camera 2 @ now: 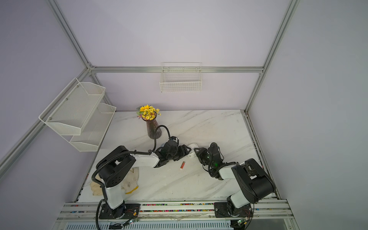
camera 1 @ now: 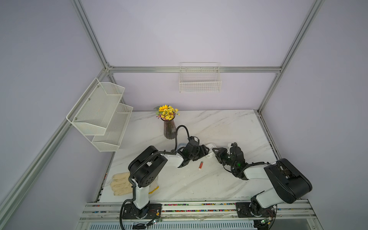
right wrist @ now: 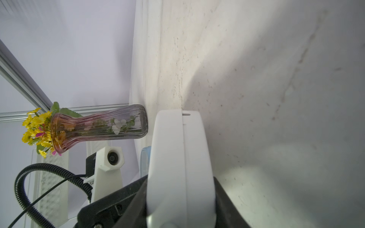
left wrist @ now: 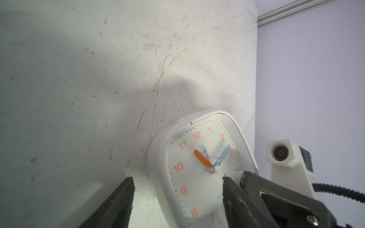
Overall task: Insert the battery into the alarm
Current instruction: Adjust the alarm at the center of the board.
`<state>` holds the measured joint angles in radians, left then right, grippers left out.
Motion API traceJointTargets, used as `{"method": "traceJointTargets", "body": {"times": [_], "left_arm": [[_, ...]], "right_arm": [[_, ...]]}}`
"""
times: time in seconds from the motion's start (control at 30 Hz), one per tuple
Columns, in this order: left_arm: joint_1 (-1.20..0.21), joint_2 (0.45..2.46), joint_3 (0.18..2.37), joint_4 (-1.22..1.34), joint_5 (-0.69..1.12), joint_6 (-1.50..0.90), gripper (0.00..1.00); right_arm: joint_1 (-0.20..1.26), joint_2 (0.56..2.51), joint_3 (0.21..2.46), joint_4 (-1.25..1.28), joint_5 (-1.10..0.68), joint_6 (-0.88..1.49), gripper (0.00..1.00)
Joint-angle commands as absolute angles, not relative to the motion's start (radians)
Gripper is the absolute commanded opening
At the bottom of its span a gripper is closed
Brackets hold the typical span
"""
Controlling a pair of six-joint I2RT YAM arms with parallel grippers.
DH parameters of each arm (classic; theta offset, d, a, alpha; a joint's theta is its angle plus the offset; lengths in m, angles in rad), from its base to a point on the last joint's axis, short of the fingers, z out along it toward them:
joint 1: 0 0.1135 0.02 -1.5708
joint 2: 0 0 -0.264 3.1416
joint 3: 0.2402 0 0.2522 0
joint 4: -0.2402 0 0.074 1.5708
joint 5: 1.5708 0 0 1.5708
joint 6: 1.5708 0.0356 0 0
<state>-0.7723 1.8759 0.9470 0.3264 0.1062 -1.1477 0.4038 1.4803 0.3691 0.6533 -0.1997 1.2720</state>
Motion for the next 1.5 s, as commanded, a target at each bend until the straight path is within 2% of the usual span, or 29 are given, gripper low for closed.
{"method": "traceJointTargets", "body": {"times": [0.0,0.1,0.3,0.63,0.93,1.47], "left_arm": [[-0.783,1.785,0.986,0.229,0.069,-1.060,0.76],[-0.784,1.720,0.988,0.162,0.018,-1.016,0.81],[-0.784,1.615,0.978,0.050,-0.049,-0.963,0.84],[-0.781,1.436,0.910,-0.099,-0.156,-0.931,0.89],[-0.742,1.173,0.739,-0.175,-0.285,-0.968,0.93],[-0.689,1.050,0.630,-0.206,-0.314,-1.018,0.93]], "right_arm": [[0.411,1.377,0.444,0.471,-0.145,1.151,0.05],[0.411,1.288,0.517,0.272,-0.101,1.041,0.00],[0.444,1.250,0.699,-0.104,-0.001,0.850,0.00],[0.636,1.322,0.983,-0.672,0.452,0.741,0.00],[0.743,1.486,1.046,-0.856,0.598,0.777,0.00],[0.843,1.729,1.160,-1.048,0.766,0.887,0.00]]}}
